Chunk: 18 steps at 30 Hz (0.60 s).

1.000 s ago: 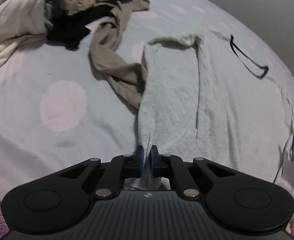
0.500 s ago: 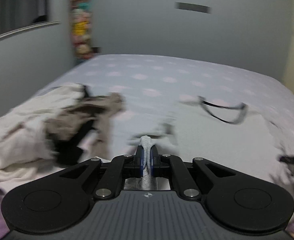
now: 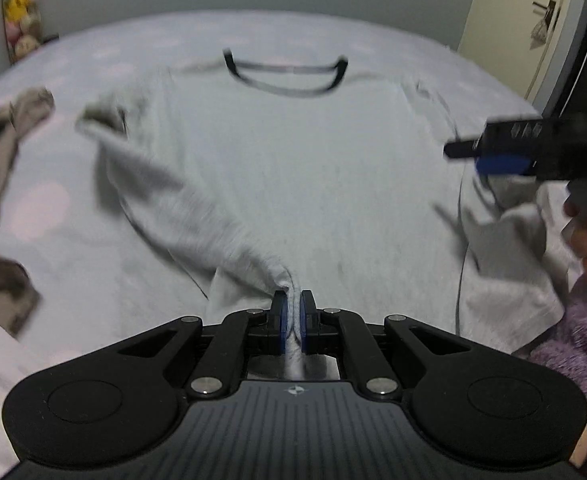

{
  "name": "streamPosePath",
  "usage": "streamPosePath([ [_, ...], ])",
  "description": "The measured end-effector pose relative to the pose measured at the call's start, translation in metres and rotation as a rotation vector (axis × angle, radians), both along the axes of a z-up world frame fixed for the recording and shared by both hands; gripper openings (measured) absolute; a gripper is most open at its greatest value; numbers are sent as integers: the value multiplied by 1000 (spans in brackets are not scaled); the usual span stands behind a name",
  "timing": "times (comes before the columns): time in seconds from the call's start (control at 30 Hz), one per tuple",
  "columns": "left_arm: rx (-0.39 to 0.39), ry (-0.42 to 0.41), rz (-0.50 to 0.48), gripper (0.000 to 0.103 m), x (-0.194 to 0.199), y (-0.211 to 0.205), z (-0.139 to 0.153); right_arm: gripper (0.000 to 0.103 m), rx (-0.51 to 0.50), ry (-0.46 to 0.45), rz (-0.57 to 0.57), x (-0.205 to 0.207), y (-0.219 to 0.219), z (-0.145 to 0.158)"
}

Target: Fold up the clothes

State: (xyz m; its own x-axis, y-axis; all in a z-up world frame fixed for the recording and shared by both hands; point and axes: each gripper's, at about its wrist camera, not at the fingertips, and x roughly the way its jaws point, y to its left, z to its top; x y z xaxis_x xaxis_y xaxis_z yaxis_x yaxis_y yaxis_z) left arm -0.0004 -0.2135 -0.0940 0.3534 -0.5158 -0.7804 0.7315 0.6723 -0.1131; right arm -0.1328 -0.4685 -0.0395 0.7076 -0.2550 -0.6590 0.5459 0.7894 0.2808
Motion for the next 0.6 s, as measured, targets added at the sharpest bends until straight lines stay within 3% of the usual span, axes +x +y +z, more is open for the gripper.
streamPosePath([
  [0.1, -3, 14, -1, 10, 1, 2, -6, 59, 11, -1, -2, 0, -1, -1],
  [0.2, -33, 48, -5, 23, 0, 12, 0, 59, 25, 4, -2, 1, -3, -3],
  [0.27, -61, 54, -17, 41, -5, 19, 8, 59, 30, 4, -2, 2, -3, -3],
  [0.3, -73, 53, -25, 45, -8, 23, 12, 59, 31, 2, -2, 1, -3, -3],
  [0.47, -141, 55, -54, 47, -18, 44, 35, 59, 35, -5, -6, 1, -3, -3],
  [0.6, -185, 11, 38, 46, -14, 61, 51, 59, 34, -8, -5, 1, -2, -3],
])
